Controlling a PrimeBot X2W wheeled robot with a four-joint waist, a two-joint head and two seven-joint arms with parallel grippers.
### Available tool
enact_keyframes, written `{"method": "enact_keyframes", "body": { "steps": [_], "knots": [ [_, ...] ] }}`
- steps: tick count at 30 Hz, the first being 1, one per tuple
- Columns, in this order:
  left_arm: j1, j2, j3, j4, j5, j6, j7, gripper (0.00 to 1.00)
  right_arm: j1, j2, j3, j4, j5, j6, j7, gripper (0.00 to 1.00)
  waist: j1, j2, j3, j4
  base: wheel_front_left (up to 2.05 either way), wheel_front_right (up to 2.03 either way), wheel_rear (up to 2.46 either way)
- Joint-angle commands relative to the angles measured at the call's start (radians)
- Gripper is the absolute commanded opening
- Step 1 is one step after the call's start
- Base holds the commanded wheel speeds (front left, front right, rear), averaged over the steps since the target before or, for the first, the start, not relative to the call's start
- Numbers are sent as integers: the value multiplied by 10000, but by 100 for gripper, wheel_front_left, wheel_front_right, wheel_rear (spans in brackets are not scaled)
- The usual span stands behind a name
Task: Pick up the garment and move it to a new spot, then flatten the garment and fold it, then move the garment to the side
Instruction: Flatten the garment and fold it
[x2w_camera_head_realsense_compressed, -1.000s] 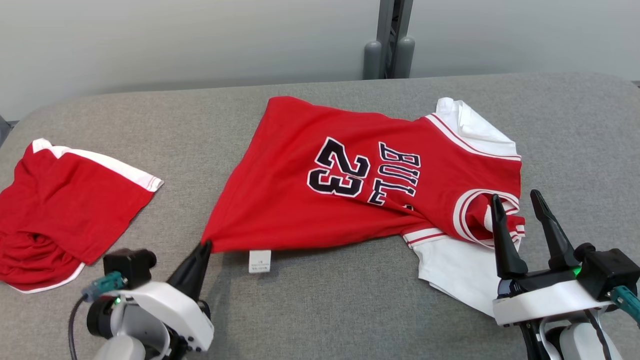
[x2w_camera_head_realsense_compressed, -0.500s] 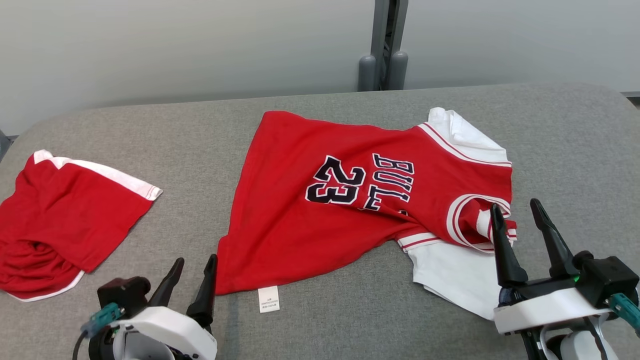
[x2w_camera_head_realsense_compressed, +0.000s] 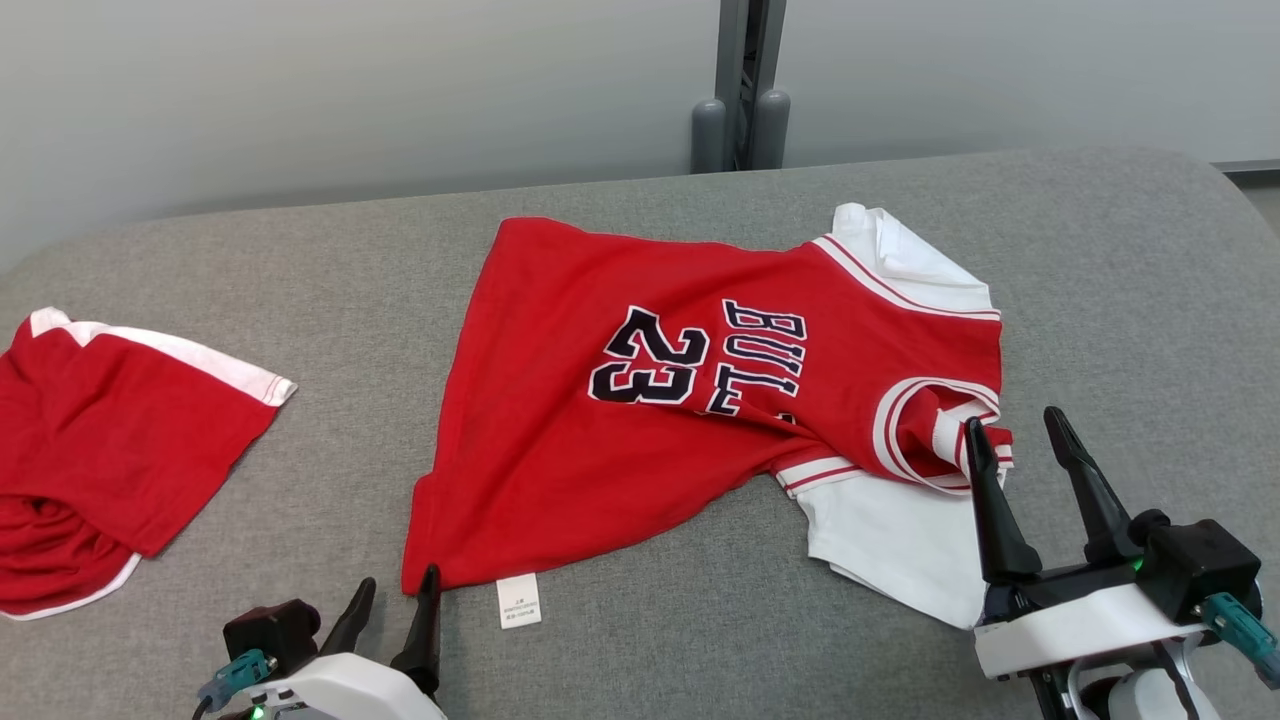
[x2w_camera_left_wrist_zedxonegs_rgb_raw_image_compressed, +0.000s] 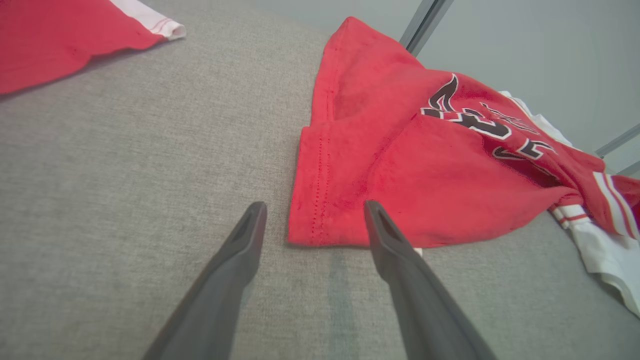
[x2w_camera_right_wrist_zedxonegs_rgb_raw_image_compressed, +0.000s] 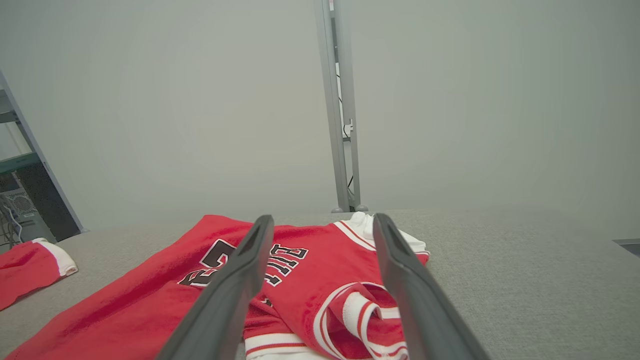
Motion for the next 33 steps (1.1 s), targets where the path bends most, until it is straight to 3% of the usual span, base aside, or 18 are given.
{"method": "enact_keyframes", "body": {
  "steps": [1,20,21,22,23,29,33],
  "knots": [
    [-211,32,84,245,-95,83,-9,100,-29,-57,9,-20,20,-3,-22,100,0,0,41,-64,0,0,0],
    [-1041,-356,38,2561,-309,-195,-145,100,-121,-55,-58,-26,-39,-3,-22,100,0,0,285,-564,0,0,0],
    [-1051,-382,-13,2641,-326,-268,-57,93,-127,-55,-50,-21,-38,-3,-22,100,0,0,280,-568,0,0,0],
    [-1064,-405,-44,2704,-373,-332,-10,42,-133,-55,-46,-16,-30,-3,-22,100,0,0,279,-568,0,0,0],
    [-1089,-411,-90,2739,-372,-401,35,0,-141,-57,-50,-16,-19,-3,-22,100,0,0,279,-568,0,0,0],
    [-1273,-232,44,2261,-319,-731,-535,0,172,-57,-325,395,199,-3,-20,100,0,0,262,-555,0,0,0],
    [-1337,-179,232,1618,-145,-699,-819,0,442,-52,-583,1017,744,-3,225,100,0,0,234,-535,0,0,0]
  ]
}}
